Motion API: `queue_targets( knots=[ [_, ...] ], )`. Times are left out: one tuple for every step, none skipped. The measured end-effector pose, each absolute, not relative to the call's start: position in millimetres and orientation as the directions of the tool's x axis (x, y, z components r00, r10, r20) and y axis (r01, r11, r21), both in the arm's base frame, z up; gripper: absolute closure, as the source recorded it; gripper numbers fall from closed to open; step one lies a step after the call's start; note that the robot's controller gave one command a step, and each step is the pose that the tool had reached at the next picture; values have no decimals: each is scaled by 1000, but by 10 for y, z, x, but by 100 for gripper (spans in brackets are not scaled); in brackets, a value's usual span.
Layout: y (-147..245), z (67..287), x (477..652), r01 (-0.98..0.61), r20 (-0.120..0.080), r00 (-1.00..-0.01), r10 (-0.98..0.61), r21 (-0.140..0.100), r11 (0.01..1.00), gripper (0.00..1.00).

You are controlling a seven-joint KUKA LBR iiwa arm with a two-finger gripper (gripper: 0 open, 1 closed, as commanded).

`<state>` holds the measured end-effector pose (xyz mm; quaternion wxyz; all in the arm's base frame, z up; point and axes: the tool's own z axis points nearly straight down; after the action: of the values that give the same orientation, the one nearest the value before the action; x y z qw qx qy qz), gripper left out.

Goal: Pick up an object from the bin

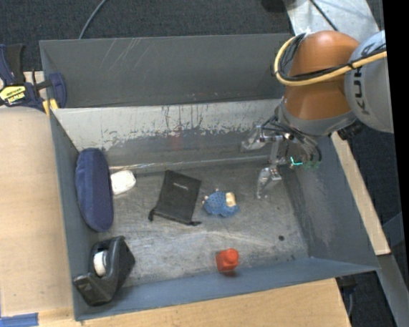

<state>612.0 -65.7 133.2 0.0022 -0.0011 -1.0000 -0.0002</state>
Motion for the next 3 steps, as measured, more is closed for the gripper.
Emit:
queue_targets(
  knots=[
    [-800,1675,6266,-245,-7,-969,-245,-3,969,0],
    [74,732,6088,-183,-8,-983,-183,-2,983,0],
    [855,770,5787,-234,-3,-972,-234,4,972,0]
  ],
)
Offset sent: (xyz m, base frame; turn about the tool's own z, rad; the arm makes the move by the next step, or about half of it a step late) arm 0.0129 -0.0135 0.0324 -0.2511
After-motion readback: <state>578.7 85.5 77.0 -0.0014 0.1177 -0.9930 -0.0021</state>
